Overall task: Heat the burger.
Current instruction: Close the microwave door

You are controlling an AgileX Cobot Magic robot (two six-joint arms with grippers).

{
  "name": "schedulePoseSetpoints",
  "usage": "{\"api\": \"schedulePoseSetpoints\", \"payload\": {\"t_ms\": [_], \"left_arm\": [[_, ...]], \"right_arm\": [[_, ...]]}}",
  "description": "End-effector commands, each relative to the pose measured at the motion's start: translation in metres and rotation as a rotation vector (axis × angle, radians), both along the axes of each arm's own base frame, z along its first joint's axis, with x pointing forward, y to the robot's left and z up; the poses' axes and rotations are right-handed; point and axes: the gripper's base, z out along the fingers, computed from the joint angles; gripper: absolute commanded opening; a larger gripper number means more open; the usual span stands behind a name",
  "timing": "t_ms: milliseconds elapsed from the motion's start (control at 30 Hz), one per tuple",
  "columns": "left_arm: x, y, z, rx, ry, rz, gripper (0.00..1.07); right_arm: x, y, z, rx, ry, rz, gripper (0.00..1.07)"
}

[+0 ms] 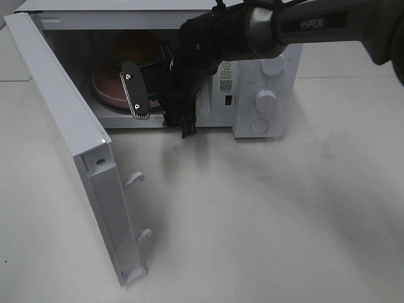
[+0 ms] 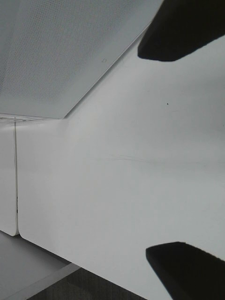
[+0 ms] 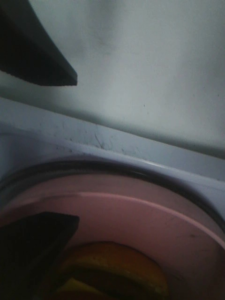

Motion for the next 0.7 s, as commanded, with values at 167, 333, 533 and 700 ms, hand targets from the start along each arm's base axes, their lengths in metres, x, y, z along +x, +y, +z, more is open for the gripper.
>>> {"api": "schedulePoseSetpoints", "payload": {"t_ms": [167, 333, 533, 700], "left_arm": [[-0.002, 0.000, 0.000, 0.001, -0.030, -0.004, 1.03], [-0.002, 0.000, 0.000, 0.001, -0.030, -0.004, 1.03], [-0.002, 0.000, 0.000, 0.001, -0.030, -0.004, 1.03], [-0.002, 0.000, 0.000, 0.001, -0.030, -0.004, 1.03]], "right_arm": [[-0.023, -0.017, 0.008, -0.007, 0.025, -0.005, 0.79], [-0.037, -0.027, 0.019, 0.005, 0.023, -0.013, 0.79], [-0.056, -0.042, 0.029, 0.008, 0.026, -0.025, 0.78], [-0.075, -0.059, 0.029, -0.021, 0.049, -0.050, 0.77]]}}
